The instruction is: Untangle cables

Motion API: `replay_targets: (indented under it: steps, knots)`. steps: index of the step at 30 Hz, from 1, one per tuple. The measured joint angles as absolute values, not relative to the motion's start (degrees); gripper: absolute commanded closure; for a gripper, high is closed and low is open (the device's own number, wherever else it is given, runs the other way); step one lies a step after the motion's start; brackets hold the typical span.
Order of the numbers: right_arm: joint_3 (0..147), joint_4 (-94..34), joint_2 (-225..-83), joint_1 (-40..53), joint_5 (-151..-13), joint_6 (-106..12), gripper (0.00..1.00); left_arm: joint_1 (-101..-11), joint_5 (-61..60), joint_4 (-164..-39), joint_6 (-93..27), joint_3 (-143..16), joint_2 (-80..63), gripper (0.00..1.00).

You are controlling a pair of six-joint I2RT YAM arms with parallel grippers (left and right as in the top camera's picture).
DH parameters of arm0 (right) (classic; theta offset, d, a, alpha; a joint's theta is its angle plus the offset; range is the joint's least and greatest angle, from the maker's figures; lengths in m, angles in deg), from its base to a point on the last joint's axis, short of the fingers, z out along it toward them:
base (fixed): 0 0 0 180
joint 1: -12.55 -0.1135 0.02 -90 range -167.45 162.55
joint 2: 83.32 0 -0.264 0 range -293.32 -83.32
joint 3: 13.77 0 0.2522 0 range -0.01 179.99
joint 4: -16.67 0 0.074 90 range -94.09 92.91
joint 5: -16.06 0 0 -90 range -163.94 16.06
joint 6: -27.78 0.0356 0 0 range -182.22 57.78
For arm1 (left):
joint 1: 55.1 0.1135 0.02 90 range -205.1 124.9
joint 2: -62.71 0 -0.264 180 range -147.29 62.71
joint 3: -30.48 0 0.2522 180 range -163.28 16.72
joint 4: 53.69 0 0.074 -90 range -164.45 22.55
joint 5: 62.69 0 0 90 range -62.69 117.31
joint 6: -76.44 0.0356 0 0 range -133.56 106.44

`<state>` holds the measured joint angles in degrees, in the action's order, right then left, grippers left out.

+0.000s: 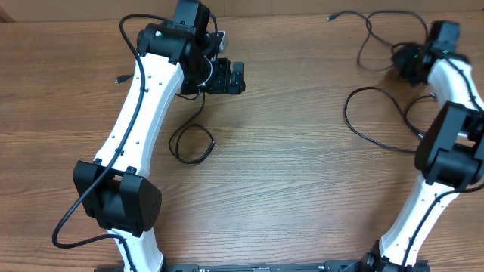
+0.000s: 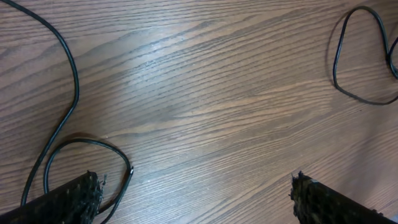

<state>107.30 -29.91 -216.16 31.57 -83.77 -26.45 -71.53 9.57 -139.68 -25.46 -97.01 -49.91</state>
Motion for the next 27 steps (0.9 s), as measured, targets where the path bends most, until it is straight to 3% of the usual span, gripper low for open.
replay_targets:
  steps: [3, 4, 15, 27]
  knots:
    - [110.9, -30.5, -216.2, 32.9, -84.4, -26.7, 0.06, -71.5, 9.6, -139.7, -25.5, -97.0, -49.9, 0.00]
    - [111.8, -30.9, -216.2, 33.3, -84.8, -27.2, 0.00, -71.5, 9.6, -139.7, -25.5, -97.0, -49.9, 0.01]
    - [112.7, -45.0, -216.2, 36.9, -85.6, -29.2, 0.00, -71.5, 9.6, -139.7, -25.5, -97.0, -49.9, 0.00]
    - [112.7, -60.8, -213.6, 56.0, -85.2, -33.9, 0.00, -71.5, 9.6, -139.7, -25.5, -97.0, -49.9, 0.00]
